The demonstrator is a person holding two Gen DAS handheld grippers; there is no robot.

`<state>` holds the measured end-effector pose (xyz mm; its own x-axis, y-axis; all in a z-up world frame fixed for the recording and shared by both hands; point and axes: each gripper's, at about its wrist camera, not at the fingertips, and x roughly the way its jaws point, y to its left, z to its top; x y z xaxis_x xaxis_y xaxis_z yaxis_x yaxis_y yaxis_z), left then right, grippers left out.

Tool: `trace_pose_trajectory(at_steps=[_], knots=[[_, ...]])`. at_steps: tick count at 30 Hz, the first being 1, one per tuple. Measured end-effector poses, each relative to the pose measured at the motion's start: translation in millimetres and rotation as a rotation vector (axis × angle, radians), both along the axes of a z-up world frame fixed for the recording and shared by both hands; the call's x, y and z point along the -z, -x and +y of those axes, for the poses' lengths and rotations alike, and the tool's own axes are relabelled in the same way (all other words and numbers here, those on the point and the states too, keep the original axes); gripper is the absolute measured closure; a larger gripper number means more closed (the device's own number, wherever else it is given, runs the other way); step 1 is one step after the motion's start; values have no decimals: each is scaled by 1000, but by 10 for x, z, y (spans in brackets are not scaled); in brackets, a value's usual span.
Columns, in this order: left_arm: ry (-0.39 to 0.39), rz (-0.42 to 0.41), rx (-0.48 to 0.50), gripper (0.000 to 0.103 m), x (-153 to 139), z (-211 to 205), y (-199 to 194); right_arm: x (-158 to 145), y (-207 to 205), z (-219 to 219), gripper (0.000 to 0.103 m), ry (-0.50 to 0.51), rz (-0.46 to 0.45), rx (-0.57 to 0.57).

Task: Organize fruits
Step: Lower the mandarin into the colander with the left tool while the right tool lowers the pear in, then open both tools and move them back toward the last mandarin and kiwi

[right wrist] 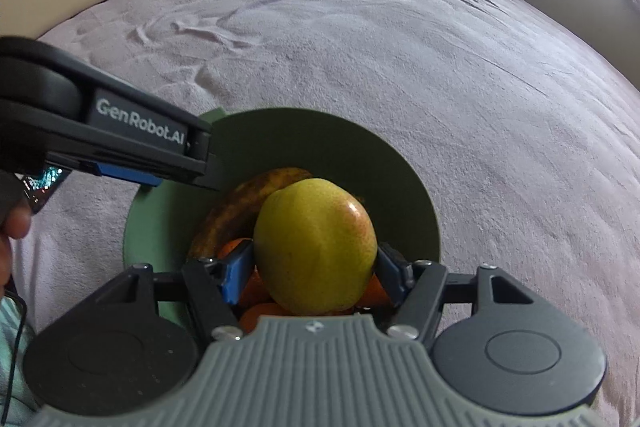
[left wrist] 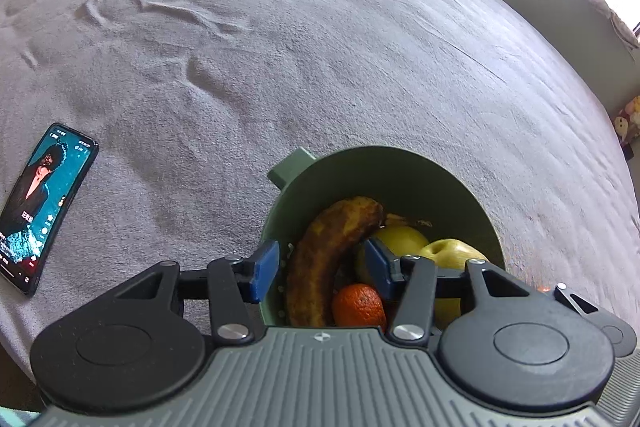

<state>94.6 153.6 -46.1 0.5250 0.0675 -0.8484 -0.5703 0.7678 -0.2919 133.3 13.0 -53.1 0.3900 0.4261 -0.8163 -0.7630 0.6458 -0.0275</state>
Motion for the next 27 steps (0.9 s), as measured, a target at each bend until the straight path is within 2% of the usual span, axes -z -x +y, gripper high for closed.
trace_pose_trajectory(at_steps=[11,14,19,21,27], knots=[[-21,12,59,44,-17,-113,-36,45,47,-59,39,21,14,-11],[-24,10,73,44,-38,-136,-34,3,64,-90,33,16,5,2],[-41,3,100,44,-90,-196,-24,-113,84,-145,31,16,-6,11],[-51,-4,114,44,-126,-229,-16,-171,108,-201,21,11,-16,19],[-110,-57,197,44,-294,-422,9,-359,231,-452,19,-13,-35,58]])
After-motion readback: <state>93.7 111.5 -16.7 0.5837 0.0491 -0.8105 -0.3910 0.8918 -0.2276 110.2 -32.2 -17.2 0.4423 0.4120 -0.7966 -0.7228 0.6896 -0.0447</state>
